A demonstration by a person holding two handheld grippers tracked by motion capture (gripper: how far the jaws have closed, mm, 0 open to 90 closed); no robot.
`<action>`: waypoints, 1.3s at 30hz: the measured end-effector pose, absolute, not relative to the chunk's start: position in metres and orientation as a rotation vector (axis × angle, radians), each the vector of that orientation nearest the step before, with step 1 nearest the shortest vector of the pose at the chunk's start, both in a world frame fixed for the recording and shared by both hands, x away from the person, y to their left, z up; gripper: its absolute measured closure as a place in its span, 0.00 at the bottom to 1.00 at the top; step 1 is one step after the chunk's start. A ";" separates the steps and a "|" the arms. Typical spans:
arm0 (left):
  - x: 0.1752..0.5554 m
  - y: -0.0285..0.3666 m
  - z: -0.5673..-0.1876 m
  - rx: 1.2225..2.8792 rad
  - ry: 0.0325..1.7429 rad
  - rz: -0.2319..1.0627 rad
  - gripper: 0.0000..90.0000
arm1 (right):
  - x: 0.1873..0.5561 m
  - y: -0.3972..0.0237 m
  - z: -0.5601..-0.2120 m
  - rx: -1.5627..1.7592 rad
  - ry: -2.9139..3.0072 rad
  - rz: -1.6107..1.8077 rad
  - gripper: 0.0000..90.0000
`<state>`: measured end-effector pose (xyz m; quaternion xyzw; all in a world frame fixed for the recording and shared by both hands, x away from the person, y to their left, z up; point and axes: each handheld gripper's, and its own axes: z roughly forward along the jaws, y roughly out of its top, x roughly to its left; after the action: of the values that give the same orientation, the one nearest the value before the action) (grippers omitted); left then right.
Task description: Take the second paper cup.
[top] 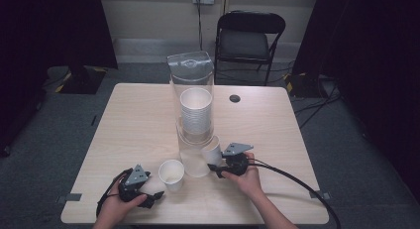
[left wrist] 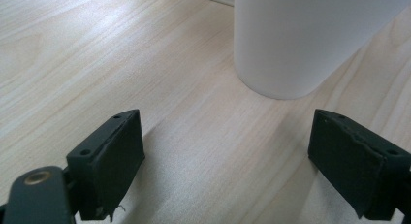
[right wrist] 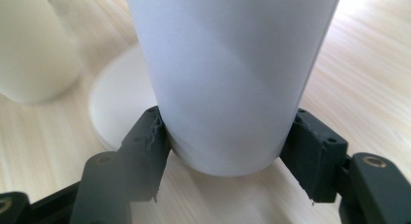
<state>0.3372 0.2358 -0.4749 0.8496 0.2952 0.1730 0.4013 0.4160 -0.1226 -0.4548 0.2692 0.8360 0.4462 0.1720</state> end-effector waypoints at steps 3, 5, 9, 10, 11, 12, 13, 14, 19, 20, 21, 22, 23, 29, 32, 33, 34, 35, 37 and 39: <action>0.337 0.236 -0.475 2.146 0.746 0.436 0.14 | 0.416 -0.138 -0.452 0.794 2.348 1.264 0.41; 0.337 0.236 -0.475 2.144 0.749 0.437 0.14 | 0.416 -0.147 -0.449 0.804 2.332 1.260 0.41; 0.337 0.236 -0.475 2.145 0.748 0.436 0.14 | 0.413 -0.157 -0.448 0.812 2.317 1.253 0.41; 0.337 0.236 -0.475 2.145 0.748 0.437 0.14 | 0.413 -0.159 -0.448 0.814 2.318 1.256 0.41; 0.337 0.236 -0.475 2.144 0.749 0.436 0.14 | 0.412 -0.160 -0.449 0.821 2.319 1.252 0.41; 0.337 0.236 -0.475 2.144 0.749 0.437 0.14 | 0.412 -0.162 -0.451 0.821 2.320 1.249 0.41; 0.337 0.236 -0.475 2.144 0.749 0.436 0.14 | 0.412 -0.164 -0.452 0.829 2.320 1.243 0.41; 0.337 0.236 -0.475 2.144 0.749 0.436 0.14 | 0.412 -0.165 -0.454 0.836 2.323 1.234 0.41; 0.337 0.236 -0.475 2.143 0.749 0.436 0.14 | 0.412 -0.170 -0.457 0.856 2.344 1.209 0.41; 0.337 0.236 -0.475 2.144 0.748 0.436 0.14 | 0.413 -0.171 -0.457 0.853 2.353 1.195 0.41; 0.337 0.236 -0.475 2.144 0.749 0.436 0.14 | 0.413 -0.171 -0.457 0.859 2.359 1.190 0.41; 0.337 0.236 -0.475 2.144 0.749 0.436 0.14 | 0.413 -0.171 -0.457 0.868 2.376 1.163 0.41; 0.337 0.236 -0.475 2.144 0.749 0.436 0.14 | 0.413 -0.171 -0.458 0.867 2.375 1.157 0.41; 0.337 0.236 -0.475 2.144 0.748 0.436 0.14 | 0.413 -0.171 -0.458 0.861 2.371 1.139 0.40; 0.337 0.236 -0.475 2.144 0.749 0.437 0.14 | 0.413 -0.172 -0.458 0.856 2.373 1.139 0.40; 0.337 0.236 -0.475 2.145 0.748 0.437 0.14 | 0.414 -0.172 -0.458 0.857 2.372 1.140 0.40; 0.337 0.236 -0.475 2.145 0.748 0.437 0.14 | 0.413 -0.173 -0.458 0.860 2.371 1.134 0.40; 0.337 0.236 -0.475 2.144 0.748 0.437 0.14 | 0.413 -0.173 -0.458 0.858 2.369 1.130 0.40; 0.337 0.236 -0.475 2.144 0.749 0.437 0.14 | 0.413 -0.174 -0.458 0.848 2.371 1.128 0.40; 0.337 0.236 -0.475 2.144 0.748 0.436 0.14 | 0.413 -0.175 -0.458 0.838 2.373 1.122 0.39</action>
<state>0.3372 0.2356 -0.4751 0.8485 0.2961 0.1727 0.4031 0.4128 -0.1754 -0.4581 0.2983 0.8453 0.3997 0.1917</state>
